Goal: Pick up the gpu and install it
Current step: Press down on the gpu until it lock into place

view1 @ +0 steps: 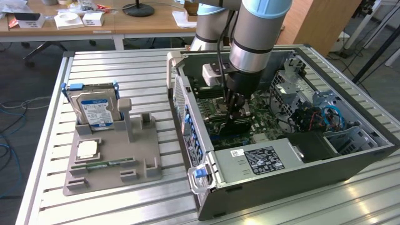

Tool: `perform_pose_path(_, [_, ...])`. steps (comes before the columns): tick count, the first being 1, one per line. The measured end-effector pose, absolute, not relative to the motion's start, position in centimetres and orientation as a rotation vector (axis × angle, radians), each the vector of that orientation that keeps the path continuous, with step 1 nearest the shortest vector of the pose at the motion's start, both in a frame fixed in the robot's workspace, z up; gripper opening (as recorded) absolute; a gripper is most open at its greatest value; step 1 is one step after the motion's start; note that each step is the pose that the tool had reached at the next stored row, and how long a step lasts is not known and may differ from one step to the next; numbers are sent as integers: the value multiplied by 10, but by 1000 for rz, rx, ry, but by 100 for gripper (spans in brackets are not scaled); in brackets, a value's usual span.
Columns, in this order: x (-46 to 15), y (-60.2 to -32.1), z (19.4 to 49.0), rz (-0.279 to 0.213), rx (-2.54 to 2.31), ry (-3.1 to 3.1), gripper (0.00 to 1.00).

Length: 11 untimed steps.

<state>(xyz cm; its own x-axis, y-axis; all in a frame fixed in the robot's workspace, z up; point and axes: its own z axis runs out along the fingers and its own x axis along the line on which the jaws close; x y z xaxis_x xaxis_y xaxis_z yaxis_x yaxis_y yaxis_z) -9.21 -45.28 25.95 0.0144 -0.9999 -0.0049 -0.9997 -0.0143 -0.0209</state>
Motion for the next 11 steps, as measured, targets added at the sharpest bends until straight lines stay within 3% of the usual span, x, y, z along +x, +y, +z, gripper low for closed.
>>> perform_pose_path(11, [-92,-453,273,-19,-2225,2193,10])
